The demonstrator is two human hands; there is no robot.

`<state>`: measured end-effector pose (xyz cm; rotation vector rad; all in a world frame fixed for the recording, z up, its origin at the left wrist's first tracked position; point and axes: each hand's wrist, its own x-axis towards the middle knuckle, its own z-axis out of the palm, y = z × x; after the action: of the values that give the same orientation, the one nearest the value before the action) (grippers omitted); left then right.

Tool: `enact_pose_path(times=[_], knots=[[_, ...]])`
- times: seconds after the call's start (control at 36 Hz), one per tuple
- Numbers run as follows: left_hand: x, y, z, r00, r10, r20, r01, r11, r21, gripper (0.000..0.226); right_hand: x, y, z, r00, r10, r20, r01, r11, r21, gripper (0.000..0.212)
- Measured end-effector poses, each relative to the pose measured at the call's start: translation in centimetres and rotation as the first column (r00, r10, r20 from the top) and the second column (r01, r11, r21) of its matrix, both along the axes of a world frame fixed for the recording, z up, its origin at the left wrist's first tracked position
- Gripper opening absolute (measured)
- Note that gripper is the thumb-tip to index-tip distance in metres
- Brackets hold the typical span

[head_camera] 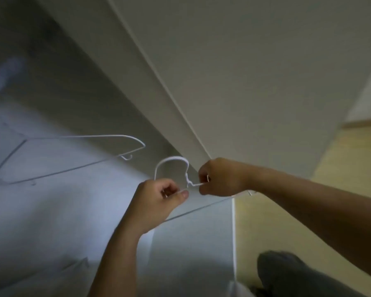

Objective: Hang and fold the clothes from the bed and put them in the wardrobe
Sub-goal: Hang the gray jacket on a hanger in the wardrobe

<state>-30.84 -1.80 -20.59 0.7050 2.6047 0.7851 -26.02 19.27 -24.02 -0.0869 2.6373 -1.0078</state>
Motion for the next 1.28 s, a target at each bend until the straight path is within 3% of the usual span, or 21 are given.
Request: enact_pose_path(times=[0.25,0.31,0.44,0.69,0.89,1.03,1.28], knots=[[7.5,13.0,5.4,0.891,-0.226,0.395,0.21,0.974,0.085,0.016,14.2,11.0,6.0,0.917,-0.326,0.23,0.327,0.944,0.036,0.015],[9.0,16.1,6.2,0.857,-0.293,0.423,0.275,0.956,0.104,0.019,17.1,13.4,7.2,0.871,-0.413,0.266,0.429,0.903,-0.004,0.014],[13.3,23.9,7.4,0.786,-0.458,0.415,0.439,0.886,0.145,0.024,25.5,17.8,9.9,0.73,-0.628,0.269,0.636,0.769,0.068,0.022],[23.5,39.2,8.6,0.585,-0.747,0.315,0.705,0.661,0.258,0.014,40.8,25.5,13.0,0.34,-0.911,0.233,0.92,0.373,0.116,0.025],[31.6,52.5,8.6,0.456,-0.875,0.165,0.855,0.482,0.191,0.009,51.8,33.9,13.1,0.062,-0.986,0.157,0.996,0.072,0.058,0.023],[35.8,62.2,9.5,0.465,-0.883,0.054,0.871,0.468,0.151,0.012,57.6,41.5,14.4,-0.057,-0.985,0.163,0.998,-0.061,-0.023,0.019],[40.6,78.6,9.6,0.496,-0.848,-0.186,0.868,0.483,0.115,0.007,63.0,55.4,15.2,-0.129,-0.985,0.116,0.99,-0.135,-0.043,0.013]])
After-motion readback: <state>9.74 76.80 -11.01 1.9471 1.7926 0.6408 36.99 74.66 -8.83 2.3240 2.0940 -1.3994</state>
